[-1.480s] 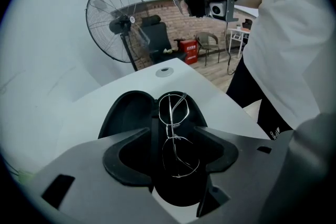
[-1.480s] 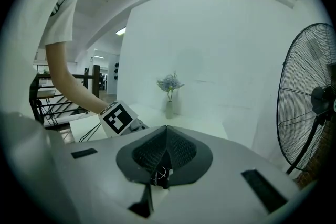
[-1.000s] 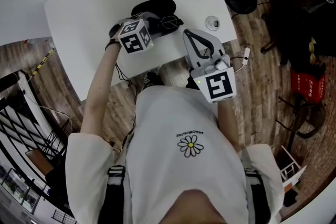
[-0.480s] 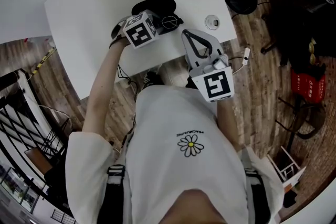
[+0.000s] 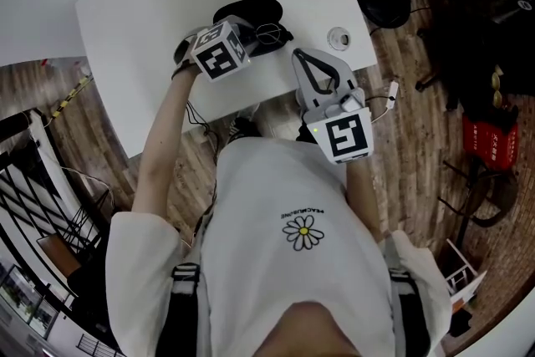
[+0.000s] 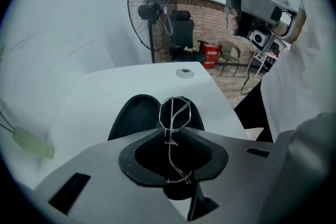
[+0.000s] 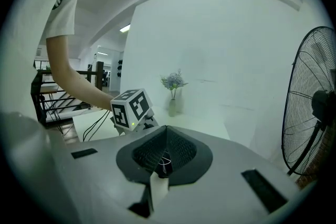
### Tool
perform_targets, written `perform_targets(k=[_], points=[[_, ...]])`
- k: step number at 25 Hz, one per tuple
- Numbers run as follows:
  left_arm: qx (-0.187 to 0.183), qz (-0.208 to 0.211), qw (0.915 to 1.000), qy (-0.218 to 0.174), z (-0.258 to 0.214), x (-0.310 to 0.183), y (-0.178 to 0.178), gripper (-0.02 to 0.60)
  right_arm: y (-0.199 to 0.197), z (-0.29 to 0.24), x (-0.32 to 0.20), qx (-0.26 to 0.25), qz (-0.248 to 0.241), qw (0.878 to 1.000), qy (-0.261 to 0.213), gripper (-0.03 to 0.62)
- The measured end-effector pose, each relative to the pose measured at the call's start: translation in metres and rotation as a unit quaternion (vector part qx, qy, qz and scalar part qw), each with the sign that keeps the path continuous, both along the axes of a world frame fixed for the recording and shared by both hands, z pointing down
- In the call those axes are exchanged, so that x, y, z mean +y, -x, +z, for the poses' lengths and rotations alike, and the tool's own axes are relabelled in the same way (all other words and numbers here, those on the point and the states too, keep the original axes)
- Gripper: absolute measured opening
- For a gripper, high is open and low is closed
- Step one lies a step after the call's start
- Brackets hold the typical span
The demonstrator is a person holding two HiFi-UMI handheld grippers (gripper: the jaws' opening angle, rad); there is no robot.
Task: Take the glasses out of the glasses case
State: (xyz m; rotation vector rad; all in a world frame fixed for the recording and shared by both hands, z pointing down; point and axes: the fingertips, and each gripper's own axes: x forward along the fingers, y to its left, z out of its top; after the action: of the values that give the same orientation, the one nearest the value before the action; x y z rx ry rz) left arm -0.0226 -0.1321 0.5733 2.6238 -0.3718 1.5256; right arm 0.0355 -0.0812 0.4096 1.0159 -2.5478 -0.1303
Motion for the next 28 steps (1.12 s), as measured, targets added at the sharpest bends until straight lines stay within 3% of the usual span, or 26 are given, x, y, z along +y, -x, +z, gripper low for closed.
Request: perform_targets(k=[12,18,24,28], points=[[0.014,-0.015,0.998,-0.059,-0.041,-0.017,0.007,0.092,0.006,-0.016,-0.008,-0.01,0.003,1.0,-0.023,0.009],[0.027,-0.045,0.9941,-0.094,-0.068,-0.029,0.011,0.094,0.003,-0.023,-0.024,0.001,0.018,0.999,-0.034,0.009],[0.046,-0.068,0.9845,-0.155,-0.109,-0.044,0.014,0.094,0.0,-0.028,-0.037,-0.011,0.037,0.999,-0.032,0.009],[0.08,-0.094,0.9708,-0.206,-0.152,-0.056,0.02,0.092,0.003,-0.03,-0.045,-0.014,0.04,0.999,-0.033,0.009]])
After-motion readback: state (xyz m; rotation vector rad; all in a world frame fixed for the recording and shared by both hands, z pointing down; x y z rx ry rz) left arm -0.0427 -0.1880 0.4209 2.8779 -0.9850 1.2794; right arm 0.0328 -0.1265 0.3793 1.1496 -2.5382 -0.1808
